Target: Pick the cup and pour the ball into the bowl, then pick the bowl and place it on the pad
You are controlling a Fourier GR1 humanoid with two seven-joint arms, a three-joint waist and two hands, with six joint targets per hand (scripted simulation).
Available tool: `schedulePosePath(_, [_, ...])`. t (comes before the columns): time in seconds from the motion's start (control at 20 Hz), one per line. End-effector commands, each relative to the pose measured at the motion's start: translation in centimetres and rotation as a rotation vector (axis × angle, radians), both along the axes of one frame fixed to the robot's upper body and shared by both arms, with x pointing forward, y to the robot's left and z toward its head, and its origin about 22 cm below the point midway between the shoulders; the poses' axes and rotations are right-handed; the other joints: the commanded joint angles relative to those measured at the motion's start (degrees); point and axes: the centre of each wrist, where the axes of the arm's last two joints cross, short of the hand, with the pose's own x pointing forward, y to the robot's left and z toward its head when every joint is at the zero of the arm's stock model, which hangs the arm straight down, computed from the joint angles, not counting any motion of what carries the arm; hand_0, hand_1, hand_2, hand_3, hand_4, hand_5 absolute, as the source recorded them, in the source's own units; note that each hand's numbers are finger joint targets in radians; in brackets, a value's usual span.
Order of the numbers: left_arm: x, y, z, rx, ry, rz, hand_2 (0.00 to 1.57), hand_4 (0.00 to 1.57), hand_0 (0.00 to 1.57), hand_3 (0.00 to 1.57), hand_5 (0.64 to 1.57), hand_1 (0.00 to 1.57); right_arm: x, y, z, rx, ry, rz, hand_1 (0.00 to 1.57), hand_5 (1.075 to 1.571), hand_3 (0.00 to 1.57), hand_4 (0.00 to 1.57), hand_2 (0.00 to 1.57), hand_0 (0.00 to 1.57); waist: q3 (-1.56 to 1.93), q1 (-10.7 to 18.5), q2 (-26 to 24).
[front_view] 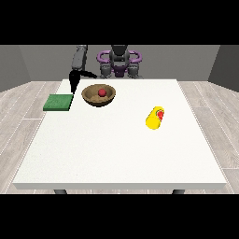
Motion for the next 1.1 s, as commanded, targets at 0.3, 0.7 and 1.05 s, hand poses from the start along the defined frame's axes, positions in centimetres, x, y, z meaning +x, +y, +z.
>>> schedulePosePath(0.3, [-1.7,2.5,4.7,-0.014,-0.085,-0.061,0.0,0.14,0.0,0.0,1.566,0.0,-1.0,-1.6,-3.3,0.049,-0.046,-0.047,0.0,1.571,0.0,0.0,0.0,0.0,0.07,2.58,5.77])
schedulePosePath(0.7, [-1.2,-0.5,6.2,-0.025,-0.136,-0.079,0.0,0.09,0.0,0.0,1.568,0.0,0.6,-1.2,-3.9,0.093,-0.05,-0.053,0.0,1.569,0.0,0.0,0.0,0.0,0.08,4.52,8.55])
schedulePosePath(1.05, [-2.2,0.1,7.4,-0.006,-0.19,-0.087,0.0,0.0,0.0,0.0,1.569,0.0,-0.3,-3.3,-5.0,0.182,-0.047,-0.087,0.0,1.571,0.0,0.15,0.0,0.0,0.09,5.56,11.08])
